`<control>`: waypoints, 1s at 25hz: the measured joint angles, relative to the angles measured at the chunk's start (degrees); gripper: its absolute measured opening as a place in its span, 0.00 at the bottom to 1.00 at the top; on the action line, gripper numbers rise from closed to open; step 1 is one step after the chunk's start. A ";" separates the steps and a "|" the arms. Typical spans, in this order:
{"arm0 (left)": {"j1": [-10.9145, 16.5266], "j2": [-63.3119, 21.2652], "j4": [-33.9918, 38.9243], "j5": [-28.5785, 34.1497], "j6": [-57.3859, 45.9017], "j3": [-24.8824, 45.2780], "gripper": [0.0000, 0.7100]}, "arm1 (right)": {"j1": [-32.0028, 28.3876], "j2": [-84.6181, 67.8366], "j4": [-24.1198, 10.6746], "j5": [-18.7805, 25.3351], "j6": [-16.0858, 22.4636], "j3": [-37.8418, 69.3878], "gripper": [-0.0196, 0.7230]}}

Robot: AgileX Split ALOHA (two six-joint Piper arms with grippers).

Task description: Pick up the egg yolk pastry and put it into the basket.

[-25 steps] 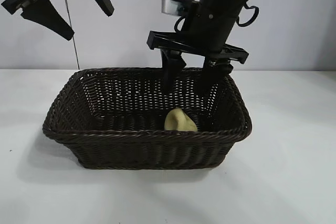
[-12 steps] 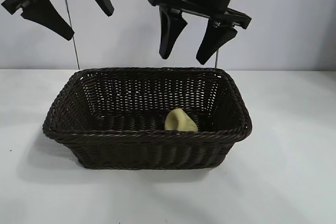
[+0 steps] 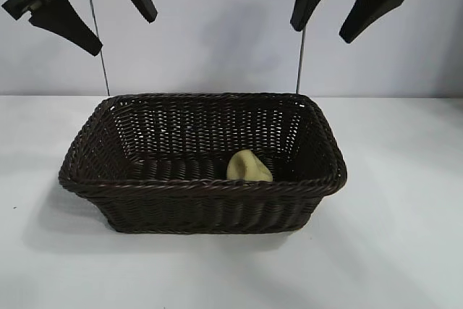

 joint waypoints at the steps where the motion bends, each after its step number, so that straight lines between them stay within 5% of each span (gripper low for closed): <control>1: 0.00 0.00 0.00 0.00 0.00 0.00 0.80 | -0.41 -0.38 -0.05 0.06 -0.20 0.40 0.72; 25: 0.00 0.00 0.00 0.05 0.00 0.00 0.80 | -1.68 -1.66 -0.90 0.06 -0.79 7.28 0.72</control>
